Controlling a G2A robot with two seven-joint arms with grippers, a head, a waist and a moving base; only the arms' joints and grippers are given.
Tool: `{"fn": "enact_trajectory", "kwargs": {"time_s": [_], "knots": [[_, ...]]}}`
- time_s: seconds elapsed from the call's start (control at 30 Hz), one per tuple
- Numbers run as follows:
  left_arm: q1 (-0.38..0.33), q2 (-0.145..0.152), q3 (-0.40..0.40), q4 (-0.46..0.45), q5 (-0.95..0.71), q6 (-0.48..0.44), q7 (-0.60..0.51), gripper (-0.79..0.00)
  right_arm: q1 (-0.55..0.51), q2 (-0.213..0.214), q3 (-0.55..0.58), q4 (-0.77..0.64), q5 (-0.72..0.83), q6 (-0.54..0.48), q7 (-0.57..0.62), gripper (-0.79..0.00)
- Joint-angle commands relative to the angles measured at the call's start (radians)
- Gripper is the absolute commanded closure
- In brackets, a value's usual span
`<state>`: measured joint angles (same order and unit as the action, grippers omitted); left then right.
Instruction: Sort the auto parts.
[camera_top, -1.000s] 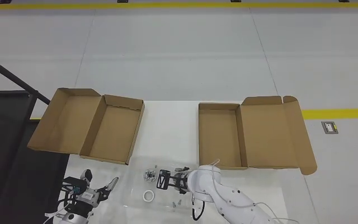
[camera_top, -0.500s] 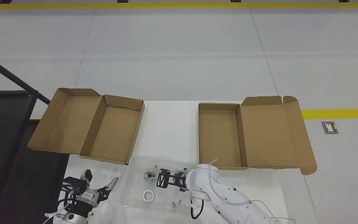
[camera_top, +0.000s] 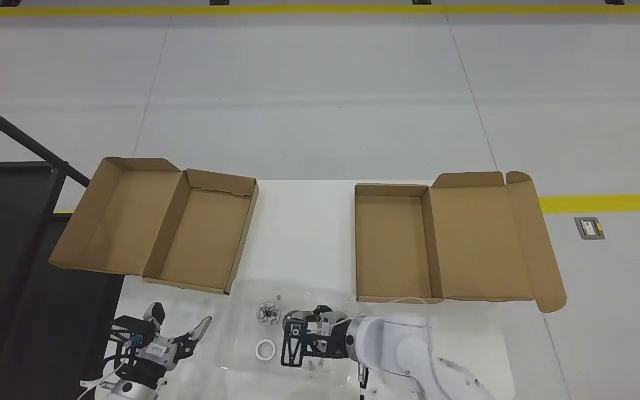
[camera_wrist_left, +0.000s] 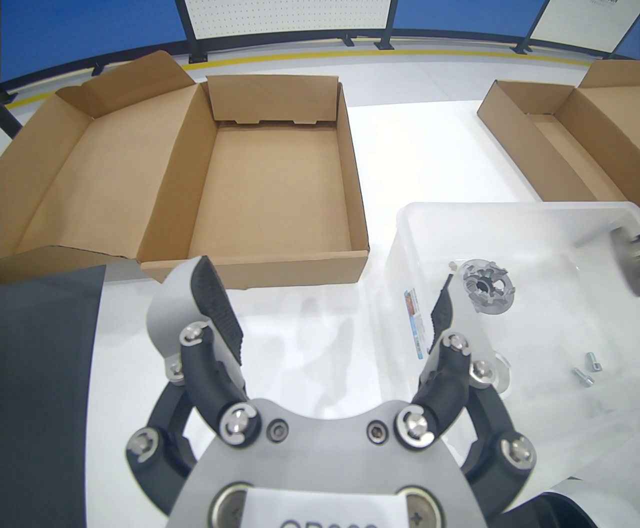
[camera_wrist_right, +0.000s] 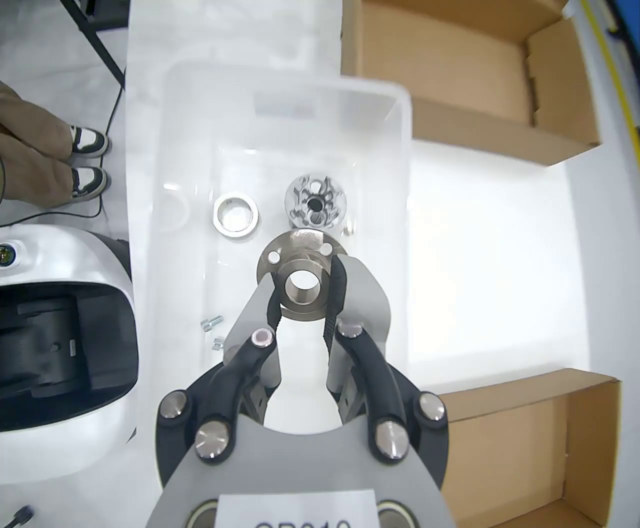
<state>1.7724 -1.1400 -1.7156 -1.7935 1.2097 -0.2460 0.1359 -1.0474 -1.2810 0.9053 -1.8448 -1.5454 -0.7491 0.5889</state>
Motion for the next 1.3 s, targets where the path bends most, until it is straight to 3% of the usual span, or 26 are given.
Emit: {"fn": "enact_trajectory", "kwargs": {"time_s": [0.0, 0.1, 0.4, 0.5, 0.67, 0.9, 1.27], "knots": [[0.000, 0.000, 0.000, 0.000, 0.000, 0.000, 0.000, -0.785, -0.078, 0.021, 0.058, -0.098, -0.049, -0.033, -0.079, 0.000], [0.000, 0.000, 0.000, 0.000, 0.000, 0.000, 0.000, -0.785, -0.157, 0.042, 0.106, -0.174, -0.123, -0.048, -0.151, 0.000], [0.000, 0.000, 0.000, 0.000, 0.000, 0.000, 0.000, -0.785, -0.157, 0.042, 0.106, -0.174, -0.123, -0.048, -0.151, 0.000], [0.000, 0.000, 0.000, 0.000, 0.000, 0.000, 0.000, -0.785, -0.149, 0.040, 0.109, -0.153, -0.106, -0.012, -0.179, 0.000], [0.000, 0.000, 0.000, 0.000, 0.000, 0.000, 0.000, -0.785, -0.100, 0.035, 0.205, -0.086, -0.054, 0.160, -0.228, 0.000], [0.000, 0.000, 0.000, 0.000, 0.000, 0.000, 0.000, -0.785, 0.104, 0.026, 0.325, 0.243, 0.135, 0.235, -0.172, 0.000], [0.000, 0.000, 0.000, 0.000, 0.000, 0.000, 0.000, -0.785, 0.445, -0.025, 0.214, 0.814, 0.269, 0.280, -0.077, 0.000]]}}
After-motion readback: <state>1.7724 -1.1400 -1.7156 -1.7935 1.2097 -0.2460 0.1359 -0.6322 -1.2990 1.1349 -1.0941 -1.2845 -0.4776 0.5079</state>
